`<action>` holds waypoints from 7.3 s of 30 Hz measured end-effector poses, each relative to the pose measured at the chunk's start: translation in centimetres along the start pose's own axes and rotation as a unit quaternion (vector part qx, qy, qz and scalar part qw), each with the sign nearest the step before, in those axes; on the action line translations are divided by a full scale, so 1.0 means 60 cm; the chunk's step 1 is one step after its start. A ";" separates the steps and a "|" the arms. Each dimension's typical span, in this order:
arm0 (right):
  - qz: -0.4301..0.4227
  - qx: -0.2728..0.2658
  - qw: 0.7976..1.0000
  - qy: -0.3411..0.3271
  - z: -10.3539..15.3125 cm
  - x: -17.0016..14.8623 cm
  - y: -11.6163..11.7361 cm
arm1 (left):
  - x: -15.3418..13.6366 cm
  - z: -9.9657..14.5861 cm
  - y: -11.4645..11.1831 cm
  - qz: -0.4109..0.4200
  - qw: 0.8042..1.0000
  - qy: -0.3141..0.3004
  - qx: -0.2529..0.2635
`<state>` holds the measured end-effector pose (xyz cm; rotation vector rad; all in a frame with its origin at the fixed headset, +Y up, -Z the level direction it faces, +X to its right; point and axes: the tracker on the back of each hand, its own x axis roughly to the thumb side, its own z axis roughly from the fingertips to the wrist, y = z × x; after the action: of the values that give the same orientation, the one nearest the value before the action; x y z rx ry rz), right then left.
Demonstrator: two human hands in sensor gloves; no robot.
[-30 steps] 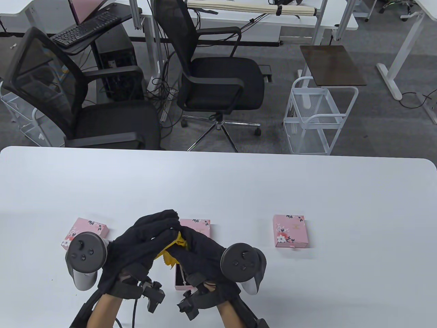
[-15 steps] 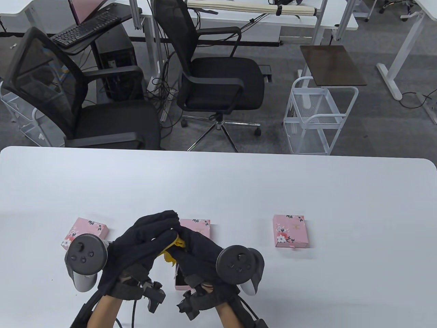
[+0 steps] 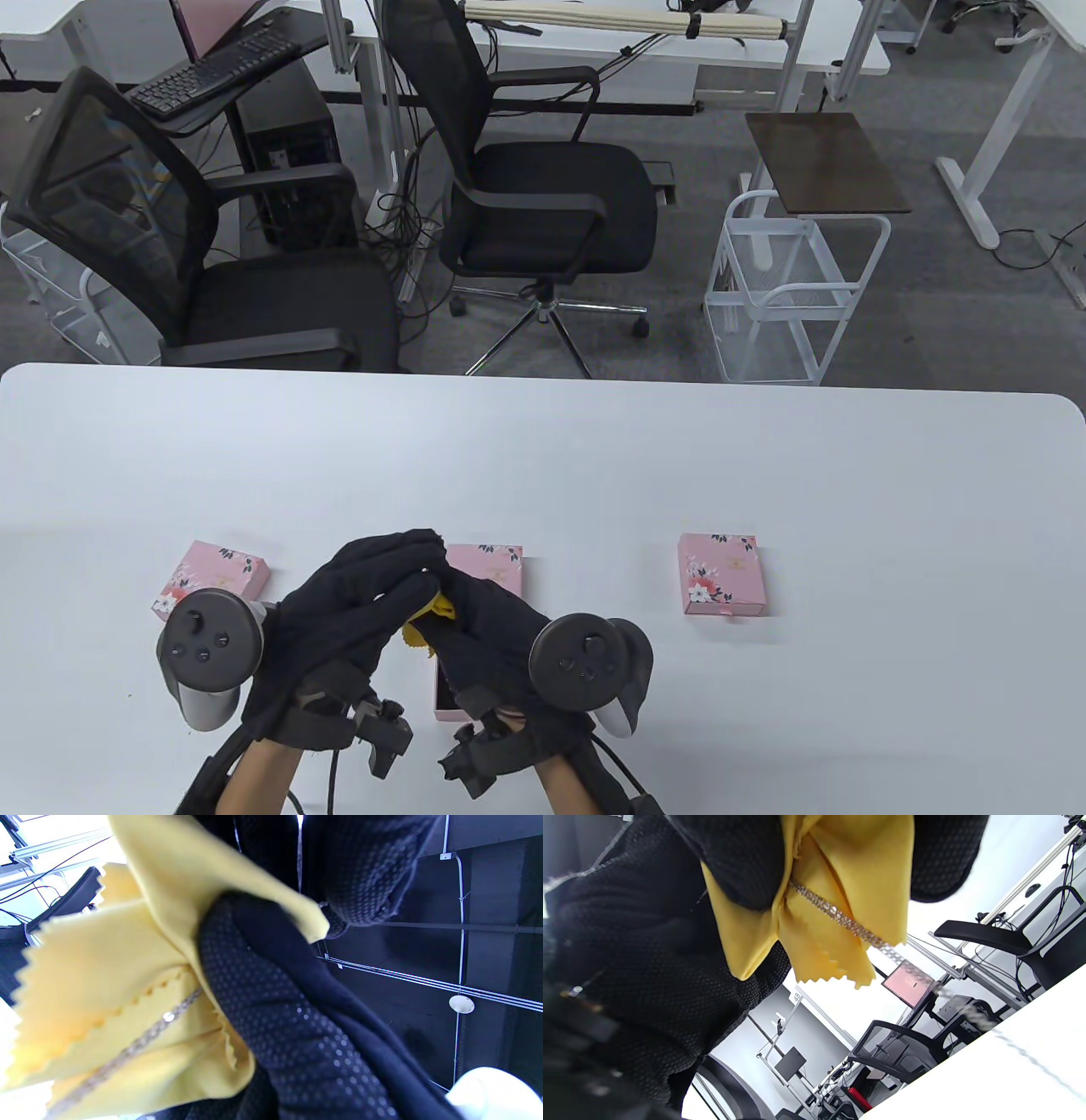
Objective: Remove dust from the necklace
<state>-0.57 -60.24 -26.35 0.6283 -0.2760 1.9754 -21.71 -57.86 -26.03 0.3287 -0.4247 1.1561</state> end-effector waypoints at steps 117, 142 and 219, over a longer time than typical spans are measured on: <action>0.235 0.130 0.953 0.139 0.072 -0.123 0.084 | 0.019 0.022 0.068 0.034 0.992 -0.018 0.118; 0.352 0.056 0.892 0.277 0.074 -0.188 -0.029 | 0.017 0.016 0.059 0.035 0.995 -0.007 0.095; 0.303 -0.018 0.950 0.075 0.068 -0.133 0.034 | -0.092 -0.026 0.009 -0.105 0.986 0.126 -0.042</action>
<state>1.81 -69.07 -27.06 0.3881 -0.4494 2.5857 -23.86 -61.36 -30.04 0.1462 -0.2101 0.9553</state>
